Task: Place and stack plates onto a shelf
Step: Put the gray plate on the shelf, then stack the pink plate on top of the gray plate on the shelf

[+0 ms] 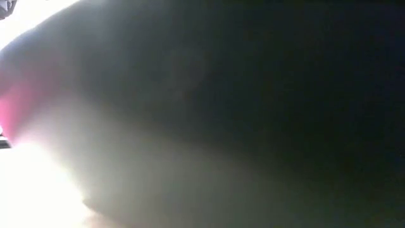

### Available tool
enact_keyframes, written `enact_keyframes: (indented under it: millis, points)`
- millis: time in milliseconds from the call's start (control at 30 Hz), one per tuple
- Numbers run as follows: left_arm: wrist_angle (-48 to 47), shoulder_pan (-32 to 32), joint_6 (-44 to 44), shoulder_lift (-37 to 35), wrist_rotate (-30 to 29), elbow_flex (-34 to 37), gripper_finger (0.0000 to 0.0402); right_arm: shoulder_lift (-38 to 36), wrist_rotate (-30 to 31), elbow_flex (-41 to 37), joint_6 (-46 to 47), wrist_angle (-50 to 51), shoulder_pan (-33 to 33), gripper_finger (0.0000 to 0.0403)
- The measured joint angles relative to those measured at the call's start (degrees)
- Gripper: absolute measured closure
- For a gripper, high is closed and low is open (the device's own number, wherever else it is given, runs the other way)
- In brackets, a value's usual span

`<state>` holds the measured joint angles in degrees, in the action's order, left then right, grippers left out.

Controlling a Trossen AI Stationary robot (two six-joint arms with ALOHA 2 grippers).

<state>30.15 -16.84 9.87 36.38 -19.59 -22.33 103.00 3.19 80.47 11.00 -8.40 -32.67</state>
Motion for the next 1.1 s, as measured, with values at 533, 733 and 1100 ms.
enact_keyframes:
  millis: [533, 733, 1100]
  points:
    - [-3.65, -0.02, -3.05, 0.03, 0.02, 0.0, 0.0225, -7.92, -11.0, -0.09, -4.38, 0.58, 1.35, 0.0298]
    - [-6.9, -0.02, -8.35, 5.46, 2.03, -0.02, 0.0225, -19.04, -18.48, -3.18, -9.13, 8.95, 7.83, 0.03]
    - [-39.02, -0.02, -16.92, 25.26, 6.74, -19.26, 0.0225, -38.07, -18.33, -31.73, -5.88, -4.79, 26.97, 0.03]
